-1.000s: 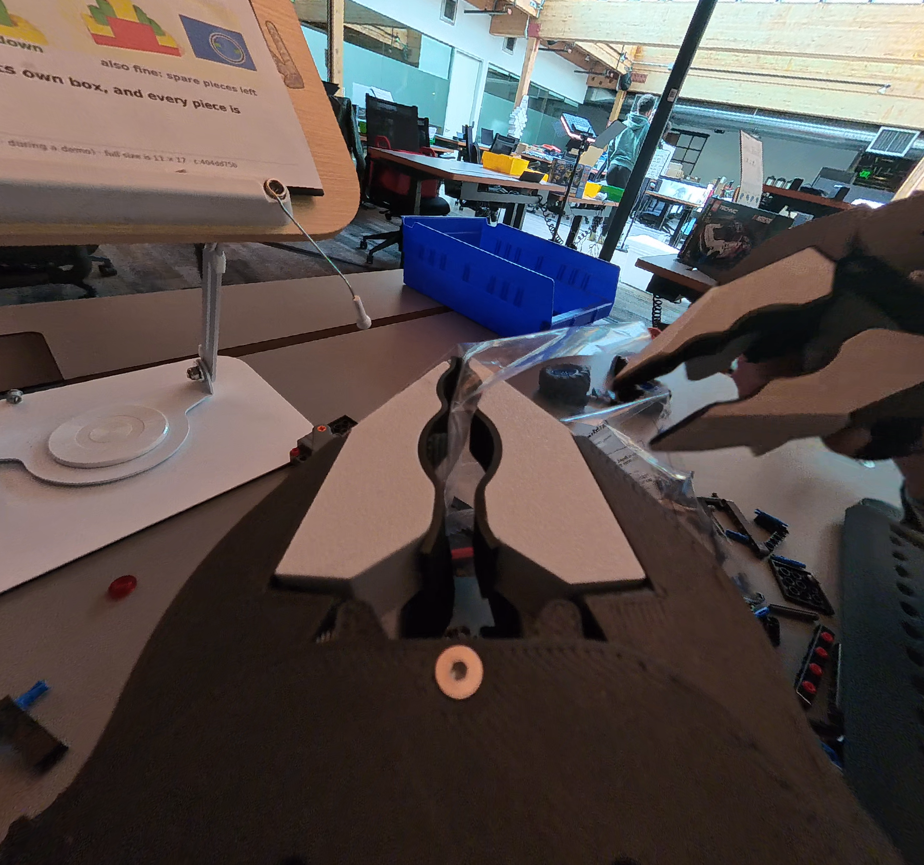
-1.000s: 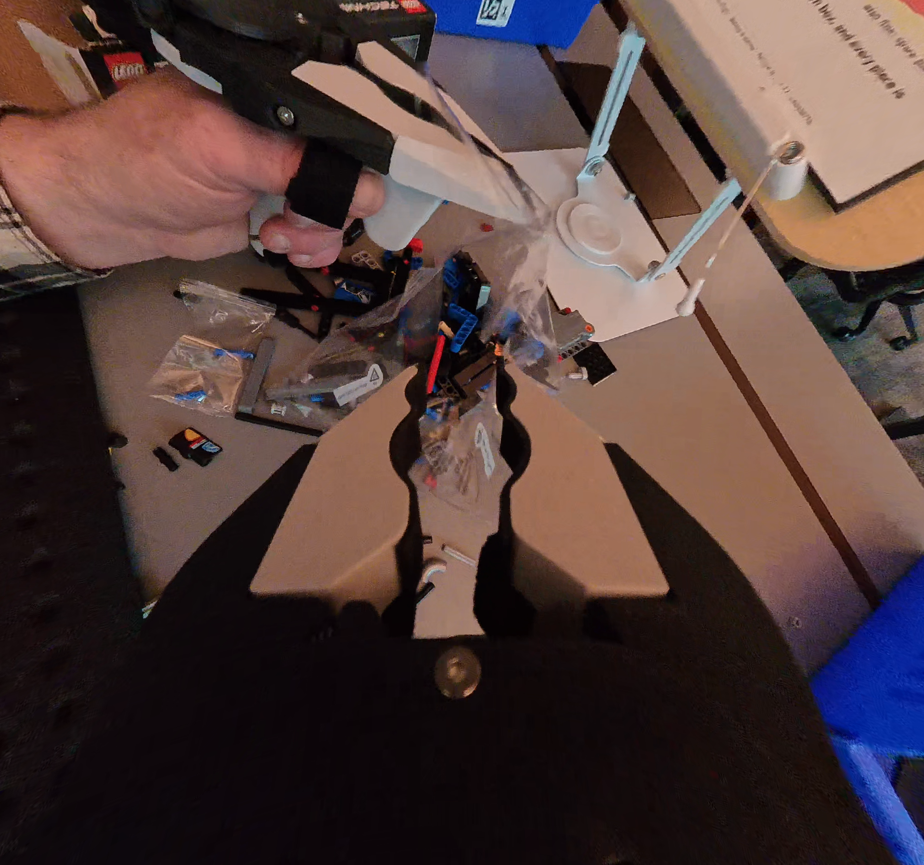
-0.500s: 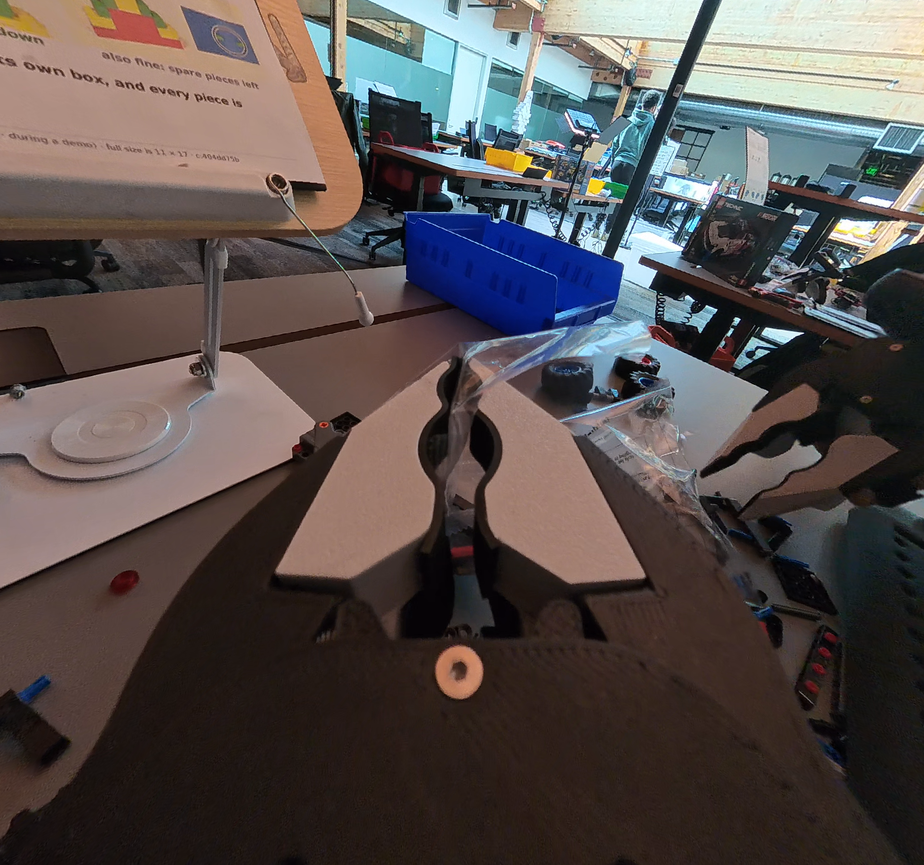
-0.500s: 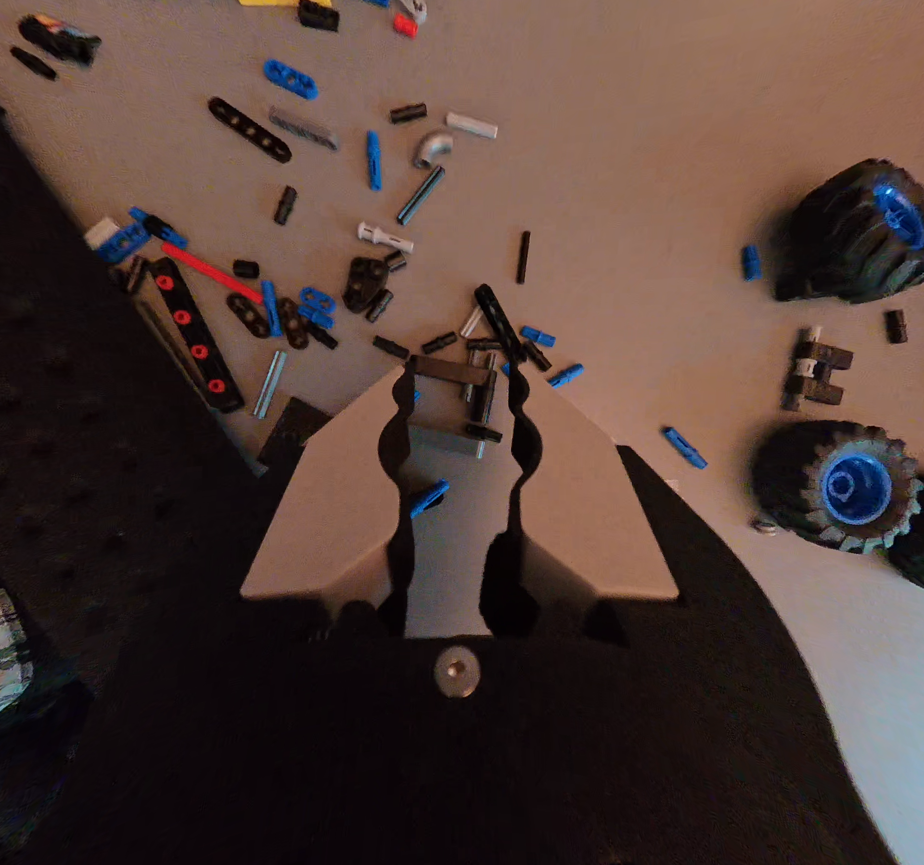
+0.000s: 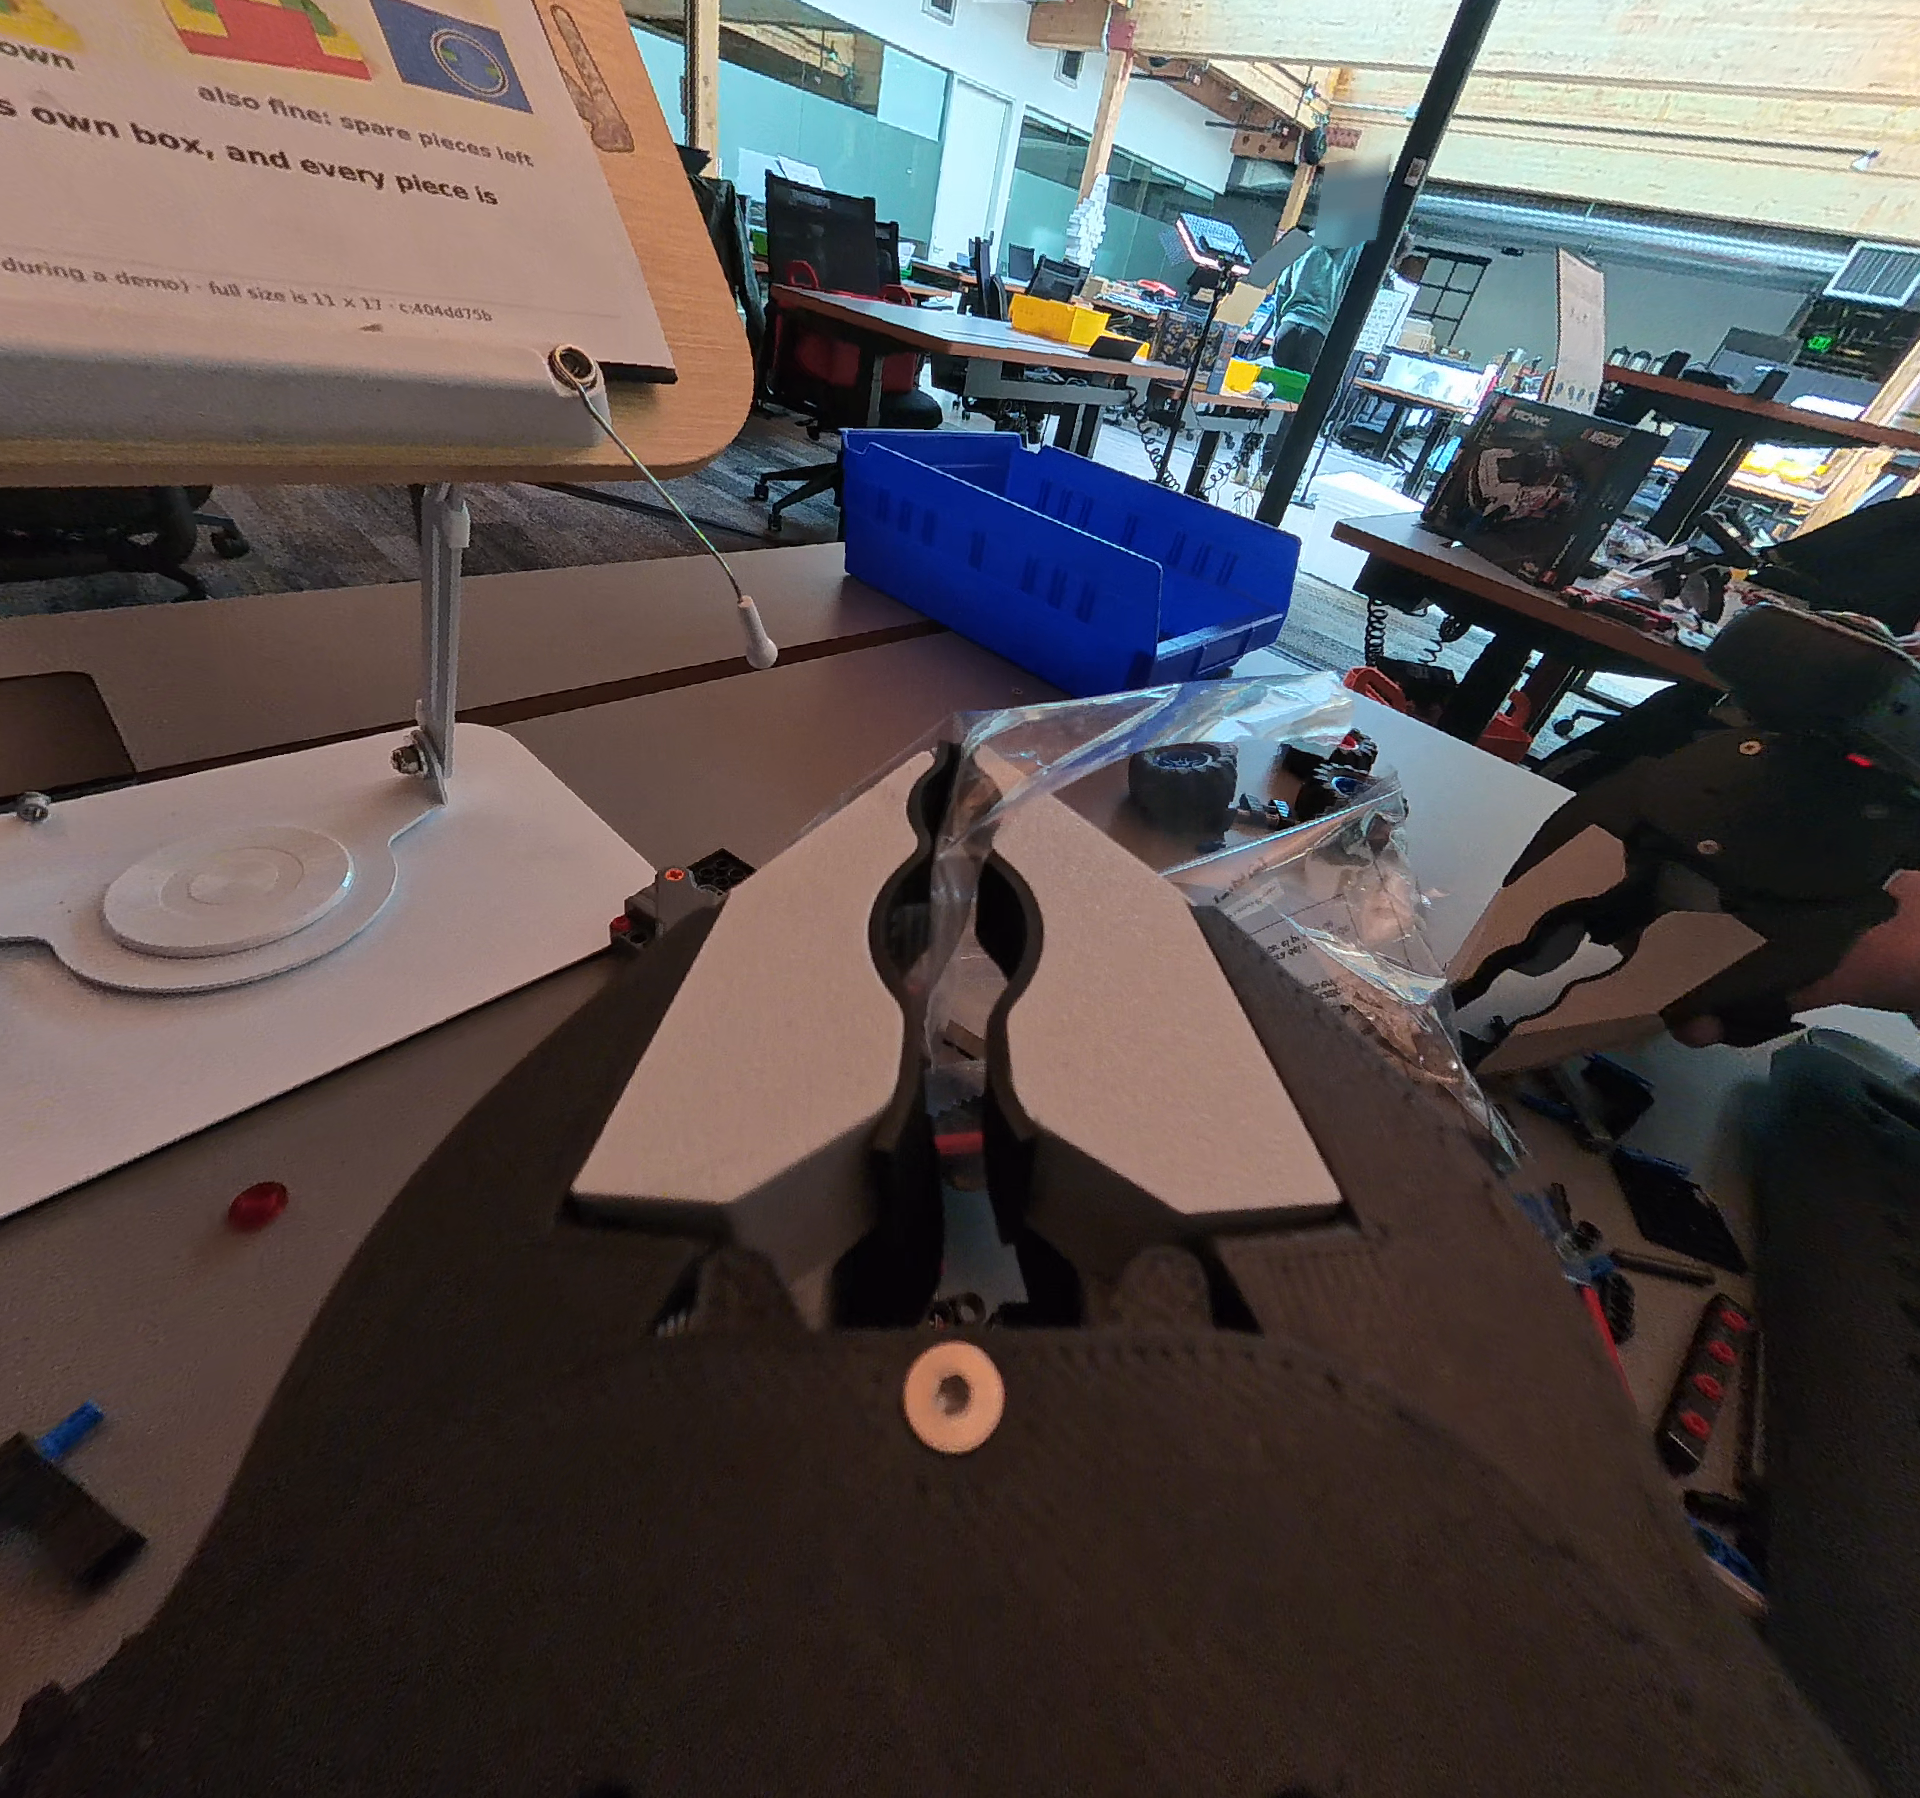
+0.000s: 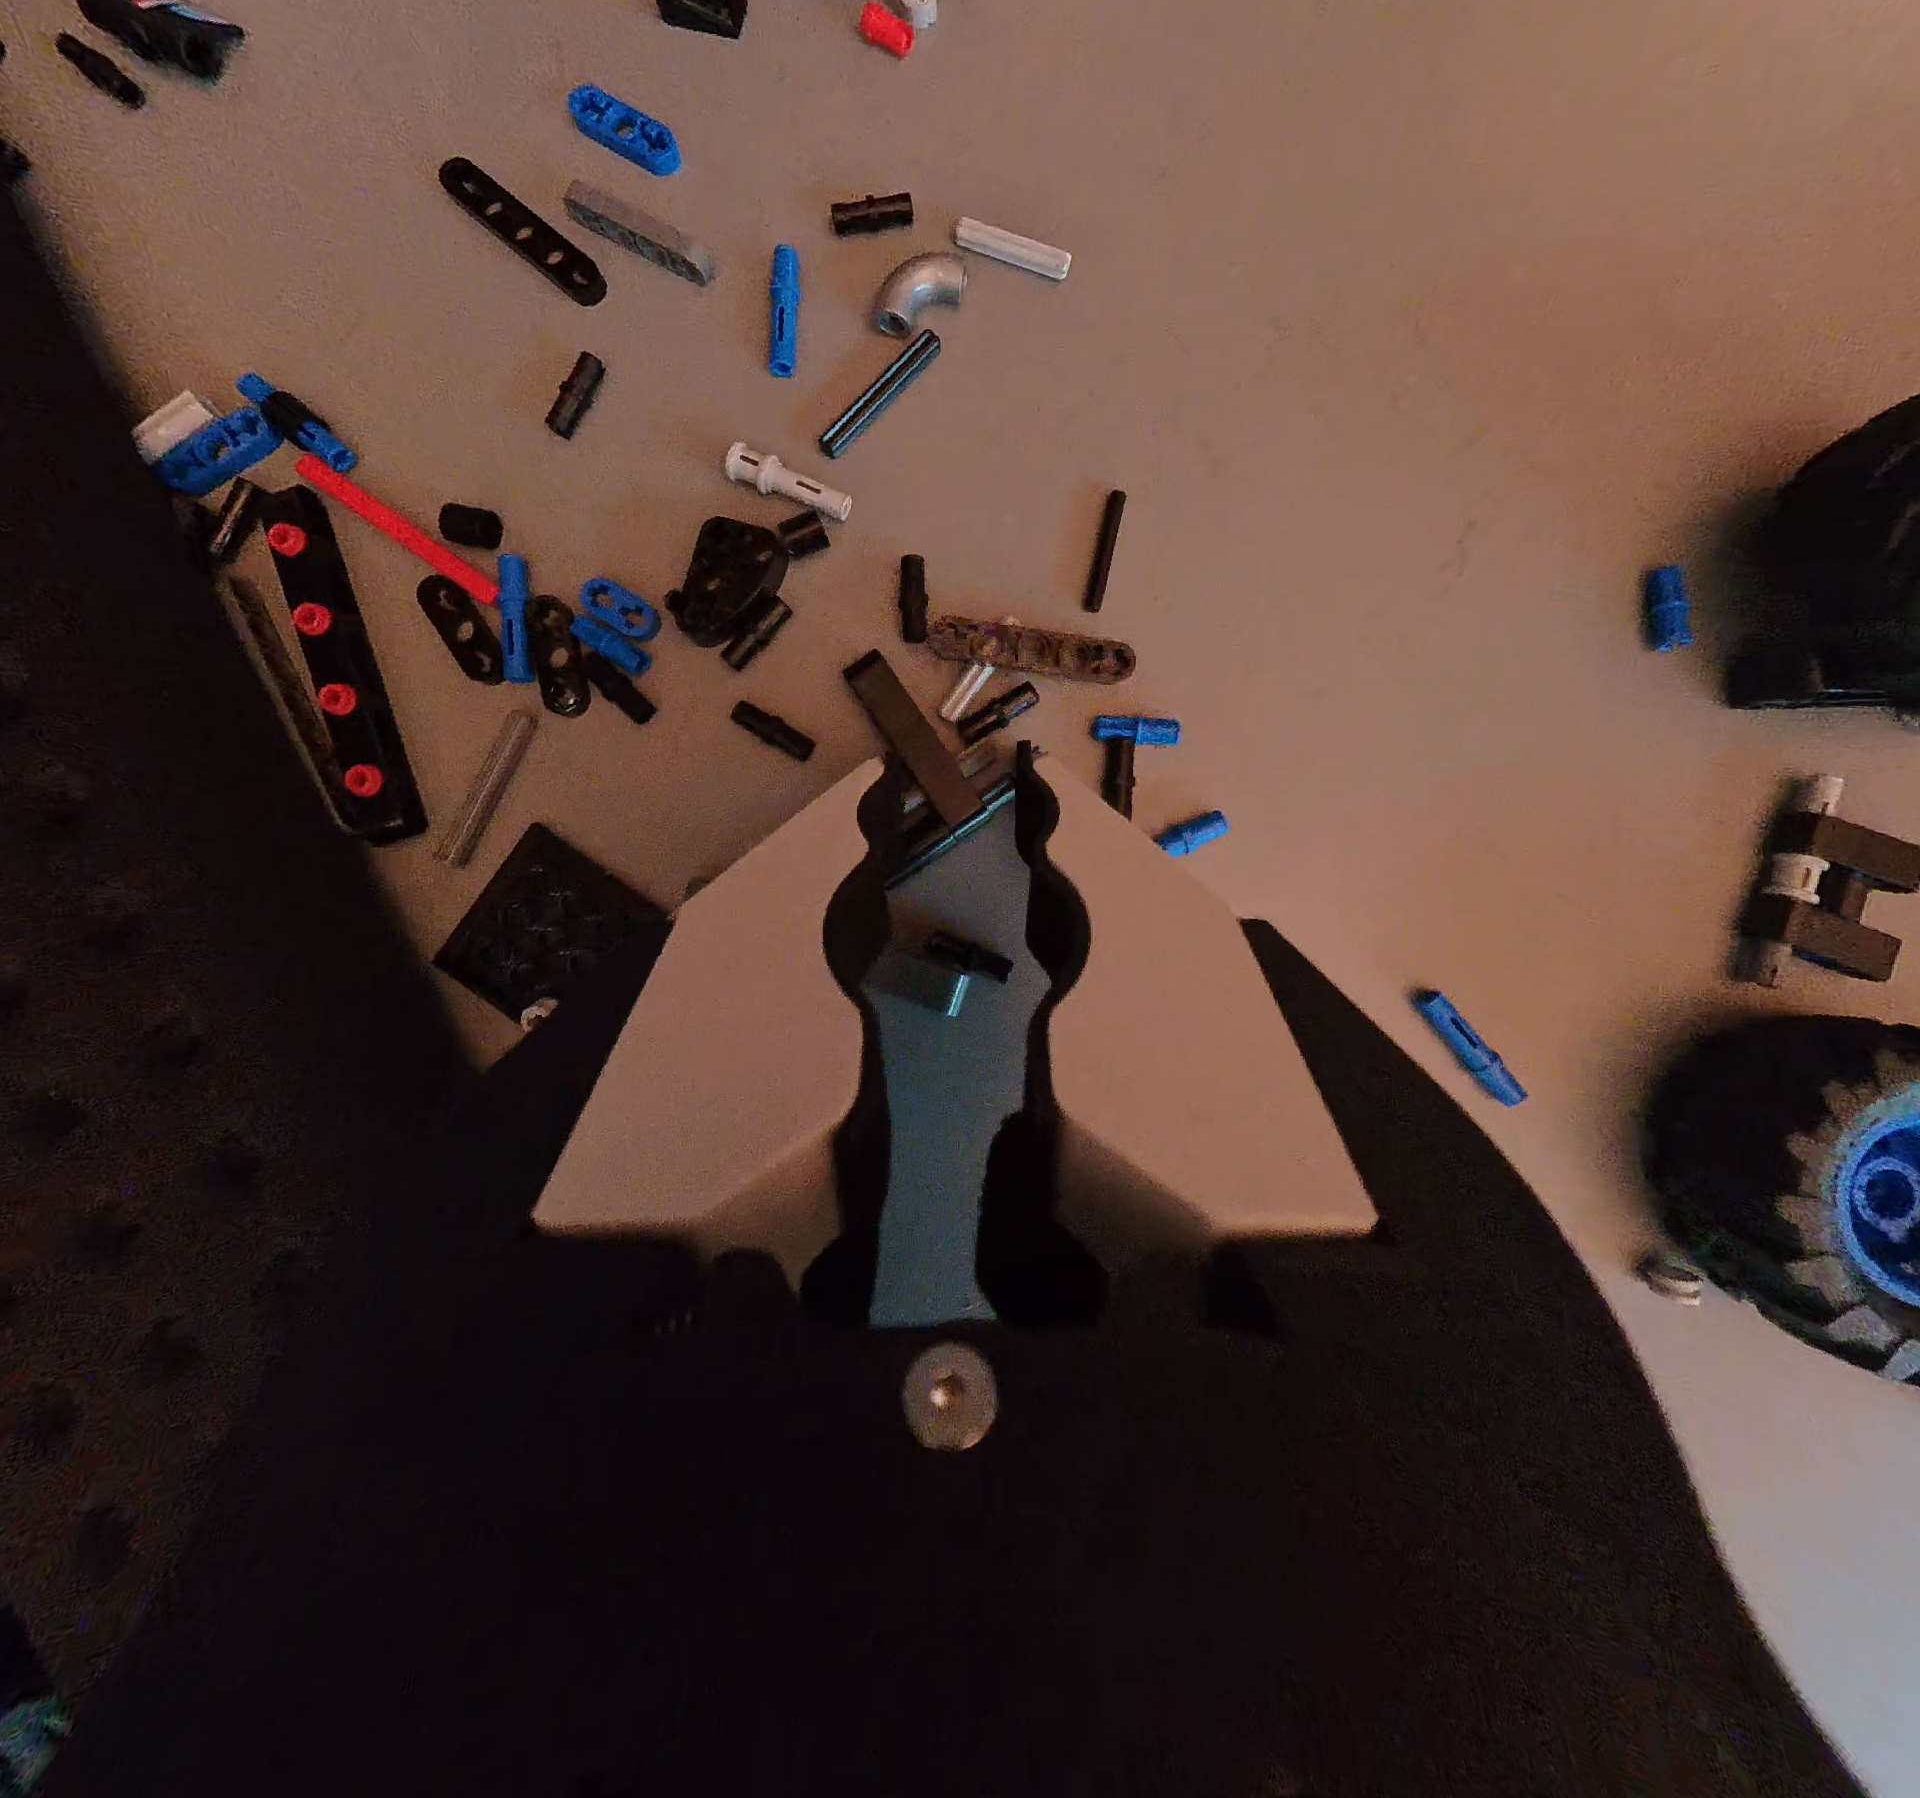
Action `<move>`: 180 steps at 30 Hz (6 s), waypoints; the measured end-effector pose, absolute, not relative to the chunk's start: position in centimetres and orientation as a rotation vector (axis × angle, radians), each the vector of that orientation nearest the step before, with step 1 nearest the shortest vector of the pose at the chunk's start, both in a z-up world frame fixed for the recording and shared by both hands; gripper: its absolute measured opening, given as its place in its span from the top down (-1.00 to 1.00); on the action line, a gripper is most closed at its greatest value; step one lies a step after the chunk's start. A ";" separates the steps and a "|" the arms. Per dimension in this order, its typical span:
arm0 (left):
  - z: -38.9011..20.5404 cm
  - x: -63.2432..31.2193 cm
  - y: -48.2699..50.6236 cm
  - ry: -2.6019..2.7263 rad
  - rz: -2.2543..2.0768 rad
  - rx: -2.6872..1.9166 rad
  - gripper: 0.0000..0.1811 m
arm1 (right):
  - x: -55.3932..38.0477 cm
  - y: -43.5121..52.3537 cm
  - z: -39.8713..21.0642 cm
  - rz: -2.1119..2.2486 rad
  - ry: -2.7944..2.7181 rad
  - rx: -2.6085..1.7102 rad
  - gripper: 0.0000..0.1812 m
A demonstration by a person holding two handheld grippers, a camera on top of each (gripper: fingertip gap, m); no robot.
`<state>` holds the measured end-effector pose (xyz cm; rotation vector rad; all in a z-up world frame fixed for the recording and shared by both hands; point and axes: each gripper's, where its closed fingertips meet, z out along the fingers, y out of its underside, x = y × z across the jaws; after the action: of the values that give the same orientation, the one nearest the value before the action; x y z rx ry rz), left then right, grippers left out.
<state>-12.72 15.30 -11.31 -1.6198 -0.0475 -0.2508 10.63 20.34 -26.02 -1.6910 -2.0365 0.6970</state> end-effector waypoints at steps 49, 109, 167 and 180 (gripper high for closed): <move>-11.7 -12.8 15.3 -0.045 -0.249 -1.633 1.00 | 15.0 18.1 -25.7 0.663 -2.144 -1.701 0.57; -11.4 -12.1 15.4 -0.018 -0.267 -1.629 1.00 | -6.2 12.6 -14.0 0.857 -2.009 -1.425 0.75; -12.3 -12.5 15.4 -0.037 -0.259 -1.653 1.00 | 13.9 13.3 -24.8 0.732 -2.345 -1.452 0.39; -12.9 -11.6 14.9 -0.034 -0.261 -1.651 1.00 | 14.7 10.9 -24.5 0.773 -2.142 -1.304 0.85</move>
<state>-11.64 14.90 -12.93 -1.6512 -0.0342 -0.2615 14.68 10.91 -24.50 -1.3042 -2.1417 0.7732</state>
